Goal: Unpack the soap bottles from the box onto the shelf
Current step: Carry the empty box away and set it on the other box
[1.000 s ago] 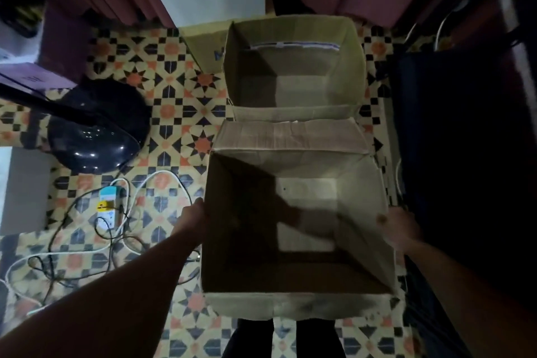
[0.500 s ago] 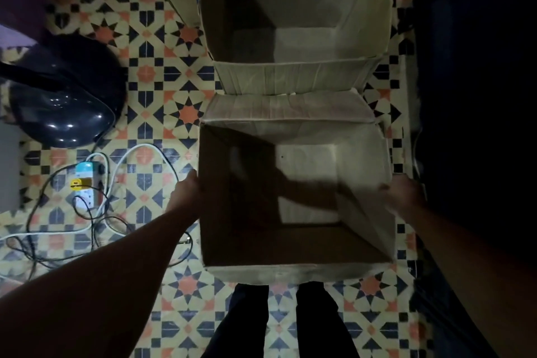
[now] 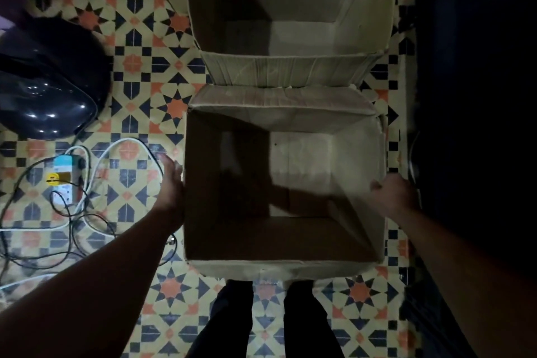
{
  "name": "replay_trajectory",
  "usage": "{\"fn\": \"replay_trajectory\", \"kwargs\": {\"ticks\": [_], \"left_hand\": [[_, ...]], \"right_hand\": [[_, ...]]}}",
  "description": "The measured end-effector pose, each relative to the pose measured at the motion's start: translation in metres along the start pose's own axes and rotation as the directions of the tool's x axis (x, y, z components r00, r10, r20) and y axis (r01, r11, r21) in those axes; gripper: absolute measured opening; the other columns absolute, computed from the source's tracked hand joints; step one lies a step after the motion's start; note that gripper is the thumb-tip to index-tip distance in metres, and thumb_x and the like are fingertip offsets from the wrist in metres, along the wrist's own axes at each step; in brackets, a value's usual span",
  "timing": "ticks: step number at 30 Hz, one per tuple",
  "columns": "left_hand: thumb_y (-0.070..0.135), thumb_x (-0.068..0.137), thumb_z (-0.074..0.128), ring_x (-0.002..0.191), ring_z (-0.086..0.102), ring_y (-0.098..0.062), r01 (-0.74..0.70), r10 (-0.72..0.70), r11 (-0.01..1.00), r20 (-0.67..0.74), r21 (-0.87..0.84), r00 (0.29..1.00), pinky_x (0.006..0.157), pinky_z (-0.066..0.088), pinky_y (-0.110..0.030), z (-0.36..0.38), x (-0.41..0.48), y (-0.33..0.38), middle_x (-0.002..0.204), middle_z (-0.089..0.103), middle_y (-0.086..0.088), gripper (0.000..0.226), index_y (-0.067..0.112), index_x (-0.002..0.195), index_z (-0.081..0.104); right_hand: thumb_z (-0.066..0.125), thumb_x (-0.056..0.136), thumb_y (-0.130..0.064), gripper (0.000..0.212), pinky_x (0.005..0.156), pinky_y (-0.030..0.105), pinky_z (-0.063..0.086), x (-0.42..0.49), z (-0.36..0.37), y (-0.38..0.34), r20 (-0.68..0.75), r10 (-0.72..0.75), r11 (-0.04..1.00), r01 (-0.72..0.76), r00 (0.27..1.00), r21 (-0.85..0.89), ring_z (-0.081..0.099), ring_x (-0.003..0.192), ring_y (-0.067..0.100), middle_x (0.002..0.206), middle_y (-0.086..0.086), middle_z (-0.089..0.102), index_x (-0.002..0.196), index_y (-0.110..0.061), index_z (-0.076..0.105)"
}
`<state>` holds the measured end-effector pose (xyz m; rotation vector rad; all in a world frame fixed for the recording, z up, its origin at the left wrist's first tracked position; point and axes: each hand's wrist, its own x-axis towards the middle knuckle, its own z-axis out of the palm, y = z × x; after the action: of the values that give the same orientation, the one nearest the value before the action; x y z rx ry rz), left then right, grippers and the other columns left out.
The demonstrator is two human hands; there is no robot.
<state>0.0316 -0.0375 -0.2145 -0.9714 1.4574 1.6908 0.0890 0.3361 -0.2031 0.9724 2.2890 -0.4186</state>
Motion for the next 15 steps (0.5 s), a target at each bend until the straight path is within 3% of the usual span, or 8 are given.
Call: {"fn": "replay_trajectory", "kwargs": {"ticks": [2,5,7,9,11,13,15], "left_hand": [[0.068,0.096,0.014,0.098,0.07,-0.021,-0.007,0.008,0.999,-0.024,0.042,1.0,0.084,0.053,-0.041,0.0,0.007,-0.006,0.103,0.075,-0.005,0.067,0.025,0.116,0.061],[0.064,0.099,0.025,0.103,0.065,-0.024,0.003,0.008,0.979,-0.056,0.204,0.998,0.091,0.048,-0.045,-0.003,0.016,-0.004,0.118,0.067,-0.014,0.055,0.028,0.113,0.064],[0.082,0.085,0.027,0.107,0.06,-0.028,0.075,0.007,0.937,-0.233,0.341,0.973,0.096,0.046,-0.049,-0.017,0.017,-0.002,0.124,0.061,-0.017,0.079,0.021,0.125,0.058],[0.096,0.068,0.024,0.111,0.056,-0.038,0.185,0.101,0.849,-0.495,0.496,0.863,0.096,0.046,-0.055,-0.037,0.006,0.004,0.126,0.054,-0.023,0.112,0.009,0.134,0.047],[0.1,0.062,0.021,0.108,0.057,-0.043,0.266,0.246,0.724,-0.599,0.637,0.762,0.092,0.049,-0.056,-0.052,-0.016,0.02,0.122,0.056,-0.025,0.12,0.006,0.132,0.047],[0.089,0.074,0.032,0.102,0.06,-0.043,0.303,0.411,0.567,-0.582,0.766,0.702,0.086,0.051,-0.054,-0.049,-0.051,0.042,0.115,0.062,-0.025,0.098,0.006,0.123,0.053],[0.068,0.09,0.04,0.089,0.064,-0.039,0.207,0.577,0.421,-0.437,0.883,0.69,0.075,0.054,-0.048,-0.027,-0.093,0.056,0.101,0.067,-0.021,0.065,0.01,0.111,0.057]], "right_hand": [[0.051,0.1,-0.015,0.014,0.05,0.025,0.026,0.002,0.003,0.0,-0.01,0.007,1.0,-0.007,1.0,0.011,0.048,0.066,0.021,0.064,0.004,0.039,0.091,-0.005,0.055],[0.051,0.1,-0.011,0.014,0.052,0.025,0.029,0.005,0.004,-0.002,0.0,0.024,1.0,-0.024,1.0,0.01,0.055,0.072,0.026,0.07,0.006,0.047,0.097,0.0,0.059],[0.049,0.1,-0.011,0.02,0.055,0.024,0.031,0.005,0.001,-0.003,0.02,0.052,0.999,-0.052,0.998,-0.013,0.057,0.084,0.032,0.077,0.011,0.052,0.105,0.005,0.06],[0.048,0.101,-0.011,0.021,0.056,0.025,0.035,0.005,0.003,-0.003,0.045,0.08,0.997,-0.079,0.996,-0.024,0.054,0.083,0.029,0.077,0.011,0.051,0.109,0.005,0.059],[0.047,0.101,-0.012,0.023,0.07,0.032,0.045,0.007,0.004,-0.006,0.067,0.111,0.994,-0.112,0.992,0.006,0.059,0.095,0.034,0.098,0.018,0.059,0.114,0.003,0.058],[0.047,0.1,-0.014,0.024,0.084,0.04,0.05,0.007,0.007,-0.006,0.071,0.145,0.989,-0.146,0.987,0.008,0.059,0.106,0.038,0.114,0.022,0.059,0.116,0.002,0.057],[0.047,0.1,-0.014,0.024,0.085,0.04,0.05,0.006,0.004,-0.007,0.081,0.148,0.989,-0.149,0.986,0.002,0.06,0.106,0.039,0.114,0.022,0.059,0.115,0.002,0.057]]}}
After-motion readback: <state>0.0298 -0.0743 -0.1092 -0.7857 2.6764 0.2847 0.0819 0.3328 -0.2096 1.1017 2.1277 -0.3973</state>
